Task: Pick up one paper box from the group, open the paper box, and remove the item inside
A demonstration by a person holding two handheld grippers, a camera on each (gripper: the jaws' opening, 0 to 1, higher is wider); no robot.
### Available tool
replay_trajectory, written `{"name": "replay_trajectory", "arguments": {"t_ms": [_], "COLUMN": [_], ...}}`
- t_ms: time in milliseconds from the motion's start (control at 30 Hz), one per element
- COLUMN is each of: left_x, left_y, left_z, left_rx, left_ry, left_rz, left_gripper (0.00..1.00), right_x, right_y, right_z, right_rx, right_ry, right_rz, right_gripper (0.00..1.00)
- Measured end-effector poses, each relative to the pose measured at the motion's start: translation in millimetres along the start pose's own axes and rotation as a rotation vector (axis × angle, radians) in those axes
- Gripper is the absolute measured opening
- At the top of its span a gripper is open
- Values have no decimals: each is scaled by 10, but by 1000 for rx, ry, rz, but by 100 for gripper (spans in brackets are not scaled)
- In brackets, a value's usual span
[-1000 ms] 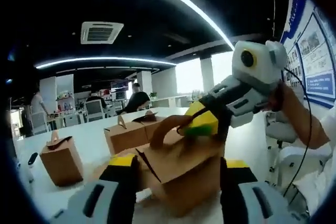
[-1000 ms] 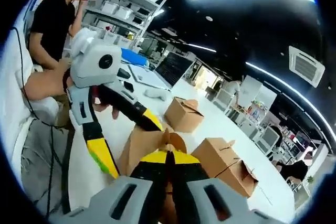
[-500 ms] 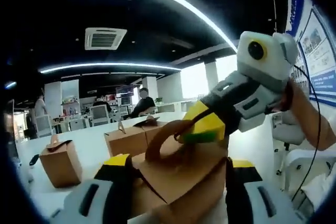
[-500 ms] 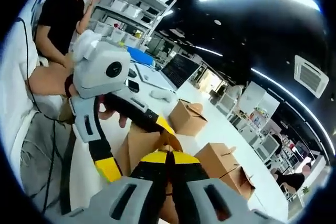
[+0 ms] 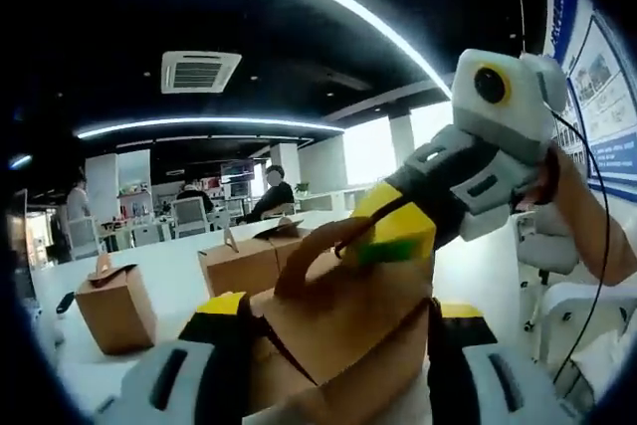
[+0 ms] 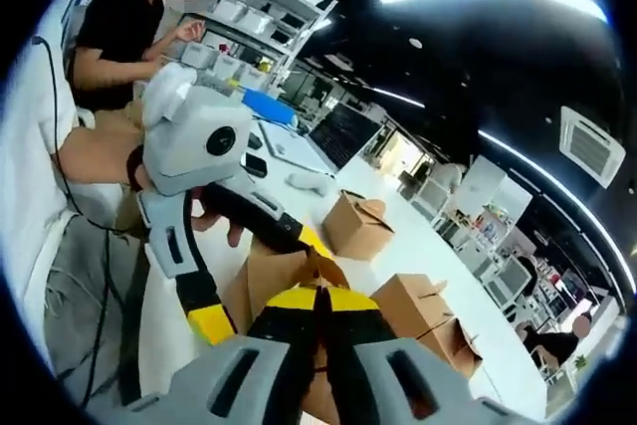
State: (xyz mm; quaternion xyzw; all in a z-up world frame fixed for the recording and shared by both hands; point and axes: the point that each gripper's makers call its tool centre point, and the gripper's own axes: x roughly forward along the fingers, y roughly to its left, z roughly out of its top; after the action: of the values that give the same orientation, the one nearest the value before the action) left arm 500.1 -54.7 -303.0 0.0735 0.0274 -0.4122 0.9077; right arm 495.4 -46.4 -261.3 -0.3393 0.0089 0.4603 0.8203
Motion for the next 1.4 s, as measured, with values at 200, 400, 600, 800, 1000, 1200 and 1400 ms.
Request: {"name": "replay_trajectory", "arguments": {"t_ms": [200, 400, 600, 800, 1000, 1200, 1400], "left_x": [-2, -27, -5, 15, 25, 31, 37], "left_y": [-25, -41, -22, 8, 19, 33, 44], "left_z": [-19, -28, -28, -25, -20, -27, -33], "left_rx": [18, 22, 27, 32, 34, 43, 55], "left_ry": [14, 8, -3, -7, -8, -6, -5], "left_rz": [2, 4, 12, 10, 10, 4, 2], "left_gripper": [72, 72, 72, 73, 73, 73, 73], "right_x": [-59, -97, -156, -218, -265, -305, -339], "right_y": [17, 46, 87, 161, 257, 350, 473], "right_z": [100, 150, 188, 221, 247, 263, 256], "right_rx": [-2, -7, -14, -20, -14, -3, 5], "right_ry": [-17, -23, -29, -35, -45, -48, -47], "right_rz": [-1, -6, -4, 11, 27, 51, 79], "right_gripper": [2, 2, 2, 2, 2, 3, 3]}}
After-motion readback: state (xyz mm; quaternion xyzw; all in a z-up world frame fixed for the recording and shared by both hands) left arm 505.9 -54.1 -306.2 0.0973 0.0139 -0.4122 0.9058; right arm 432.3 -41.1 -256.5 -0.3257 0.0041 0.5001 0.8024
